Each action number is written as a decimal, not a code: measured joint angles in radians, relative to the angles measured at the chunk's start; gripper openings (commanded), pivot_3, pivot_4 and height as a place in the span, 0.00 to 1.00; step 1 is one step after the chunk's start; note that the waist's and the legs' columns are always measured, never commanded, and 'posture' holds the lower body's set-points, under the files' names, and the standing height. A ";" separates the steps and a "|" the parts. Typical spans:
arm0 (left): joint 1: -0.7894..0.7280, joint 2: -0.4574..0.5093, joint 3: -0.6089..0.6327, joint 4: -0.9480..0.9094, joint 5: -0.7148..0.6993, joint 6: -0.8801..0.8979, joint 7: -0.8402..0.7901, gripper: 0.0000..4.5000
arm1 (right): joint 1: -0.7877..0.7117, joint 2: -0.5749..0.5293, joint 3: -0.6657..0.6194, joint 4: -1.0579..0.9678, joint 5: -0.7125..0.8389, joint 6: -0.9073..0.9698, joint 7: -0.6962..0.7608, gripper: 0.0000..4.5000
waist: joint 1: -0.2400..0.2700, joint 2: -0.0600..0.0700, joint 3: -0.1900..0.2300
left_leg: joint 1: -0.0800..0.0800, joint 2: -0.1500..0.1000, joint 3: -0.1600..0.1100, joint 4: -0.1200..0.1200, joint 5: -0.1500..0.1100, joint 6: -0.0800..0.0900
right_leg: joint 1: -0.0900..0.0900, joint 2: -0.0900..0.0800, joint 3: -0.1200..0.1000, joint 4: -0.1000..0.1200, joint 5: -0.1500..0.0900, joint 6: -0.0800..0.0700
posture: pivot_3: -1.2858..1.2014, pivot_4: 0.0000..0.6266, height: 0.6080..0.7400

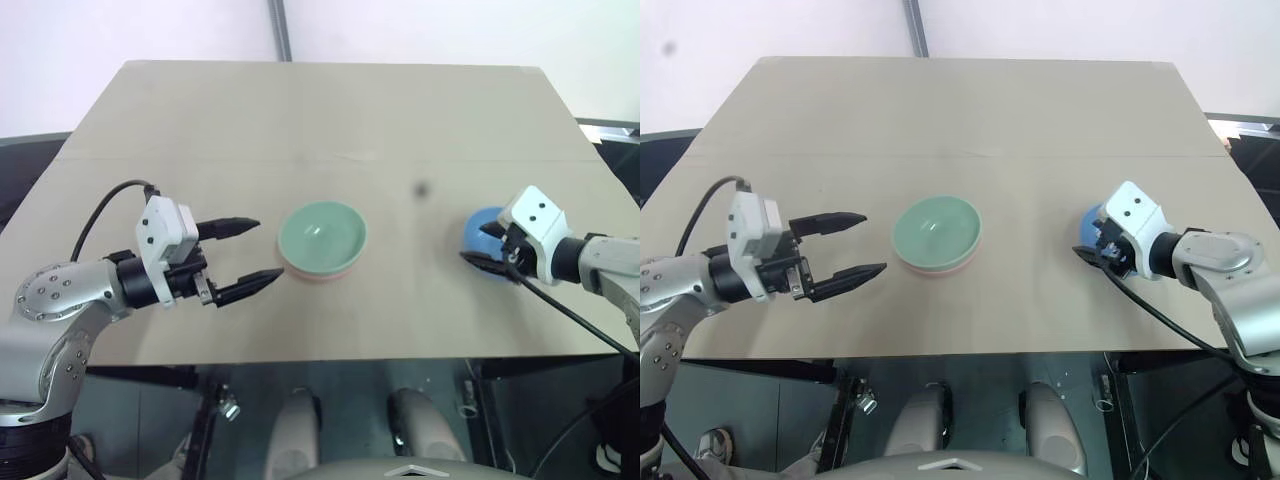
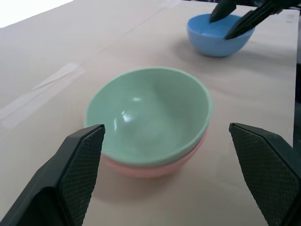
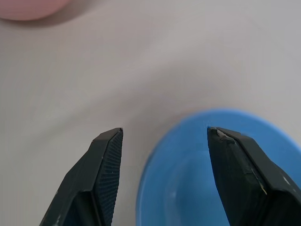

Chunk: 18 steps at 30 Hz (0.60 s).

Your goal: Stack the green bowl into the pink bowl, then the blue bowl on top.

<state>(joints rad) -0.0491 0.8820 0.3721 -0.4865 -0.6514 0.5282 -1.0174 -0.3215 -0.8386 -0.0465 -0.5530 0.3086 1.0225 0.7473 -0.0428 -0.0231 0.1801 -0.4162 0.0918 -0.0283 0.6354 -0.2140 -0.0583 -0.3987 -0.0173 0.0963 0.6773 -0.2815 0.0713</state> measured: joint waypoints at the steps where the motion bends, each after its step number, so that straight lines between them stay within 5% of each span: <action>1: -0.003 0.010 -0.002 0.001 0.000 -0.007 -0.013 1.00 | 0.004 0.006 0.005 0.005 0.005 0.006 -0.009 0.64 | 0.001 0.000 0.000 | 0.000 0.000 0.000 0.000 0.000 0.000 | 0.000 0.000 0.000 0.000 0.000 0.000 | 0.52 0.24 1.00; 8: 0.026 0.088 0.004 0.001 -0.042 -0.015 -0.165 1.00 | 0.005 0.013 0.038 0.063 0.010 0.020 -0.035 0.01 | 0.001 0.000 0.000 | -0.001 0.000 0.000 0.000 0.000 0.000 | -0.001 0.000 0.000 0.000 0.000 0.000 | 0.52 0.24 1.00; 18: 0.018 0.174 0.015 0.002 -0.138 -0.003 -0.338 1.00 | -0.008 -0.001 0.076 0.107 0.000 -0.117 -0.001 0.01 | 0.001 0.000 0.000 | -0.001 0.000 0.001 0.000 0.000 0.000 | -0.003 0.000 0.000 0.000 0.000 0.000 | 0.52 0.24 1.00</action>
<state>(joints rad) -0.0312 1.0559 0.3869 -0.4849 -0.7894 0.5254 -1.3551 -0.3292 -0.8393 0.0292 -0.4457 0.3082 0.9052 0.7461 -0.0419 -0.0228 0.1803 -0.4173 0.0919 -0.0273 0.6350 -0.2140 -0.0583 -0.4013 -0.0174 0.0968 0.6774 -0.2817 0.0713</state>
